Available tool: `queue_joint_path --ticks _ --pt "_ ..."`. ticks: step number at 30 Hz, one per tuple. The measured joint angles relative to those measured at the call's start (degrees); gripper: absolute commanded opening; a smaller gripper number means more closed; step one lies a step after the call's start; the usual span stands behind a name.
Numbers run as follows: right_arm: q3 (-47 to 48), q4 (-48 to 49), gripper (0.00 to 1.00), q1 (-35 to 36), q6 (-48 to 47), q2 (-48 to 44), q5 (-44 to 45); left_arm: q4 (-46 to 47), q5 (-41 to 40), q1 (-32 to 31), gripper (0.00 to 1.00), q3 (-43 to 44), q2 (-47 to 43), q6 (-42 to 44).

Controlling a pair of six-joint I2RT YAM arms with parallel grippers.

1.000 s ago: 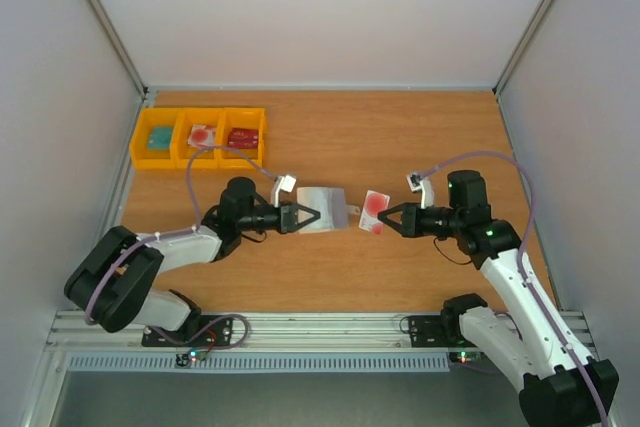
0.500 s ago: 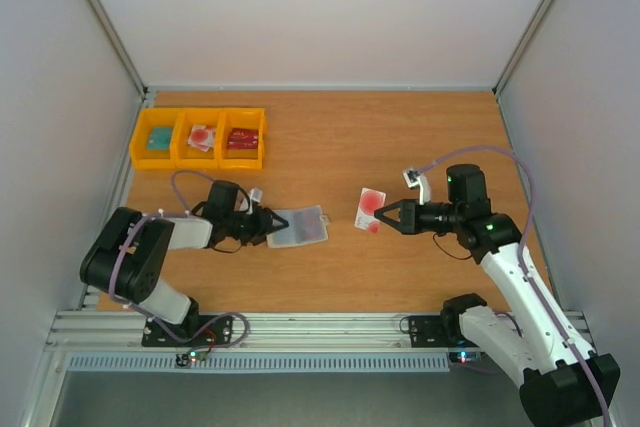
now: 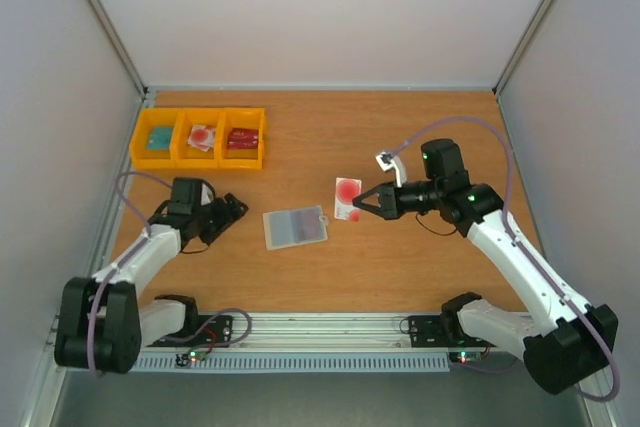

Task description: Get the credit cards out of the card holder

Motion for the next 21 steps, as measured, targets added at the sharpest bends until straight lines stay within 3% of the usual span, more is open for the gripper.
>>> queue_joint_path --ticks 3,8,12,16,21 --pt "4.3 -0.6 0.01 2.9 -2.7 3.6 0.6 1.8 5.0 2.0 0.79 0.9 -5.6 3.7" --pt "14.8 -5.2 0.01 11.5 -10.6 10.6 2.5 21.4 33.9 -1.4 0.7 6.7 -8.0 11.6" --pt "21.1 -8.6 0.01 15.0 -16.3 13.9 5.0 21.9 51.6 -5.4 0.71 9.7 -9.0 20.3" --pt "25.3 -11.2 0.01 17.4 -21.0 16.6 8.3 16.0 58.1 -8.6 0.69 11.6 -8.8 31.9" --pt "26.4 -13.1 0.01 19.1 -24.5 18.5 9.0 20.0 58.6 -11.7 0.57 11.6 -8.4 32.8"
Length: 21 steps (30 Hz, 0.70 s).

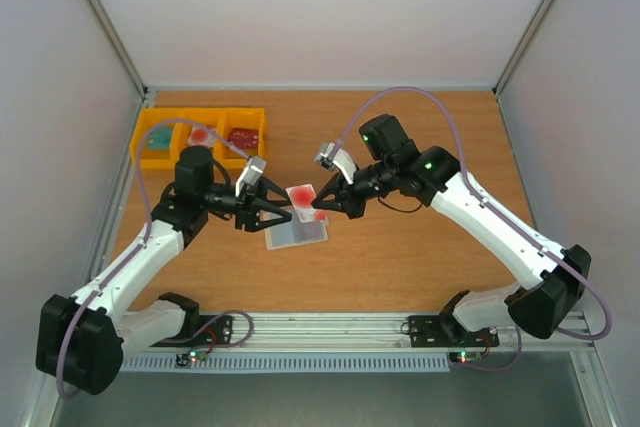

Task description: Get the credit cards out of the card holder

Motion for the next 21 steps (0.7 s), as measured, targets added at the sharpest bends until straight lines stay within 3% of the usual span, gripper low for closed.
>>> queue_joint_path --ticks 6,8,11,12,17,20,21 --pt "1.5 -4.0 0.01 1.1 -3.8 1.9 -0.5 1.7 -2.9 -0.7 0.45 0.0 0.7 -1.1" --pt "2.0 -5.3 0.01 1.5 -4.6 2.4 -0.6 0.3 -3.0 -0.9 0.33 0.4 0.9 0.7" --pt "2.1 -6.6 0.01 2.0 -5.6 3.0 -0.5 -0.6 -2.8 -1.4 0.04 1.0 1.0 2.3" --pt "2.1 -6.8 0.01 2.1 -5.7 3.2 -0.4 -0.9 -2.8 -1.7 0.01 1.1 1.0 3.4" --pt "2.5 -7.5 0.02 2.3 -6.1 3.5 -0.2 -2.0 -3.4 -2.2 0.0 1.4 0.9 4.5" --pt "2.3 -6.9 0.09 2.3 -5.8 3.2 1.4 -2.2 -5.9 -2.3 0.0 1.4 0.8 2.4" --pt "1.8 -6.0 0.22 2.3 -5.5 2.8 2.5 -2.3 -7.5 -2.2 0.0 1.4 0.6 0.5"
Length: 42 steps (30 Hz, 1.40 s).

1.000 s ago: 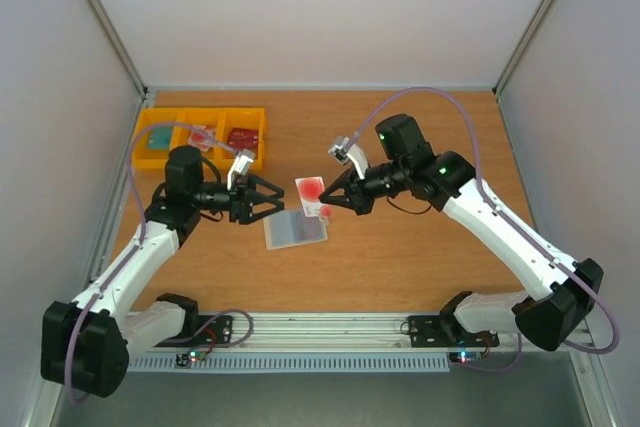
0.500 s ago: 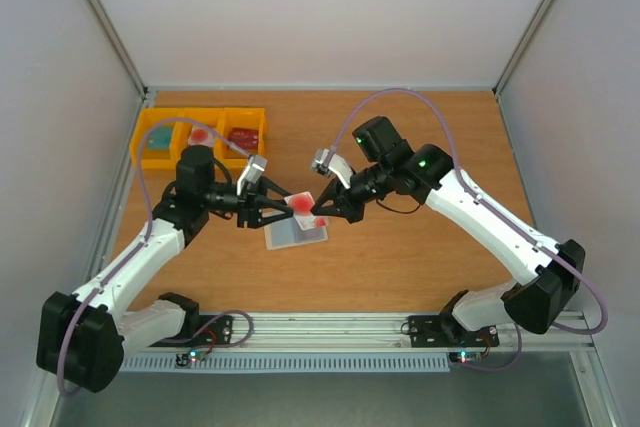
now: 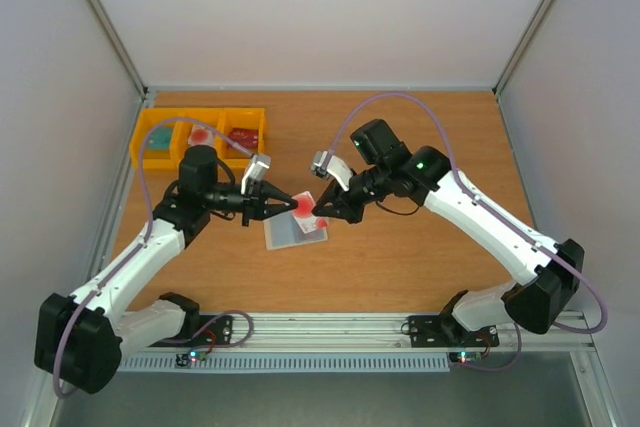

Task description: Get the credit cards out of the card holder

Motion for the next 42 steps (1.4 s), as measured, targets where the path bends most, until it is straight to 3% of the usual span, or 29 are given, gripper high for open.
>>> queue_joint_path --ticks 2,4,6,12,16,19,21,25,29,33,42 --pt "-1.3 2.1 0.31 -0.7 1.4 -1.4 2.0 0.6 -2.8 0.4 0.0 -0.3 -0.4 -4.3" --pt "-2.6 4.6 0.47 -1.9 3.3 -2.9 3.4 1.9 -5.7 1.9 0.0 -1.1 -0.9 -9.5" --pt "-3.6 6.9 0.54 -3.8 5.6 -4.3 4.6 3.2 -9.4 4.7 0.0 -1.9 -1.0 -15.4" --pt "-6.8 13.9 0.57 -10.7 12.2 -7.0 9.6 -0.6 -20.7 16.6 0.0 -0.9 -1.0 -28.4" --pt "-8.4 14.8 0.58 -11.8 14.2 -7.1 11.1 -11.5 -28.1 29.6 0.0 5.6 1.5 -29.6" --pt "-9.3 14.9 0.59 -11.8 14.6 -7.5 11.4 -16.6 -32.5 39.5 0.0 13.6 8.5 -27.8" --pt "-9.5 14.7 0.61 -11.8 14.7 -7.9 11.6 -22.6 -36.1 42.6 0.0 21.3 15.2 -25.0" --pt "-9.5 14.7 0.62 -11.9 14.8 -9.6 11.8 -32.3 -41.2 43.2 0.0 38.2 28.7 -18.3" --pt "-9.5 14.7 0.62 -11.9 14.8 -11.0 11.8 -33.6 -44.4 42.5 0.0 41.2 32.9 -17.7" --pt "-8.0 13.8 0.62 -11.9 15.6 -9.6 11.6 -35.8 -47.0 39.4 0.0 50.6 41.0 -18.4" --pt "-1.8 13.8 0.63 -11.3 21.2 -8.3 11.8 -26.9 -47.1 34.9 0.0 49.7 48.1 -23.4"
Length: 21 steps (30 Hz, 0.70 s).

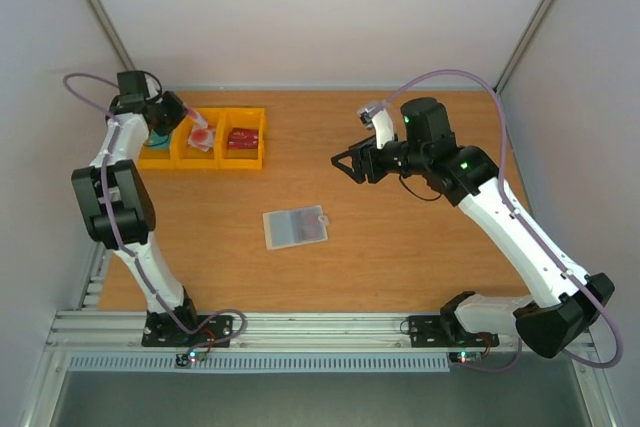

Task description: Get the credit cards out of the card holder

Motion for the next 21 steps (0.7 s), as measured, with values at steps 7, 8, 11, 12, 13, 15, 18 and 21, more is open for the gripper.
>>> queue_joint_path --ticks 7,8,11,12,13,15,18,21 --pt "0.1 0.0 0.64 2.0 2.6 -0.8 1.2 2.4 -0.3 0.3 0.0 -1.2 5.7 0.1" --pt "0.1 0.0 0.64 2.2 2.8 -0.8 1.3 2.7 -0.2 0.3 0.0 -1.5 6.1 0.1" --pt "0.1 -0.1 0.64 2.5 2.9 -0.8 1.5 4.1 -0.1 -0.2 0.0 -3.7 6.6 0.0" --pt "0.1 -0.1 0.64 2.5 2.9 -0.8 1.6 4.2 -0.1 -0.4 0.0 -3.9 6.6 0.0" --pt "0.1 -0.2 0.64 2.6 2.9 -0.8 1.6 4.9 -0.1 -0.7 0.0 -4.6 6.6 -0.2" --pt "0.1 -0.5 0.64 2.7 2.9 -0.8 1.6 5.6 -0.1 -1.2 0.01 -5.2 6.8 -0.7" --pt "0.1 -0.7 0.64 2.7 2.8 -0.8 1.6 7.1 -0.9 -1.4 0.26 -5.1 7.8 -1.2" --pt "0.1 -0.9 0.64 2.7 2.7 -0.8 1.4 7.4 -2.1 -1.6 0.6 -4.6 8.9 -1.5"
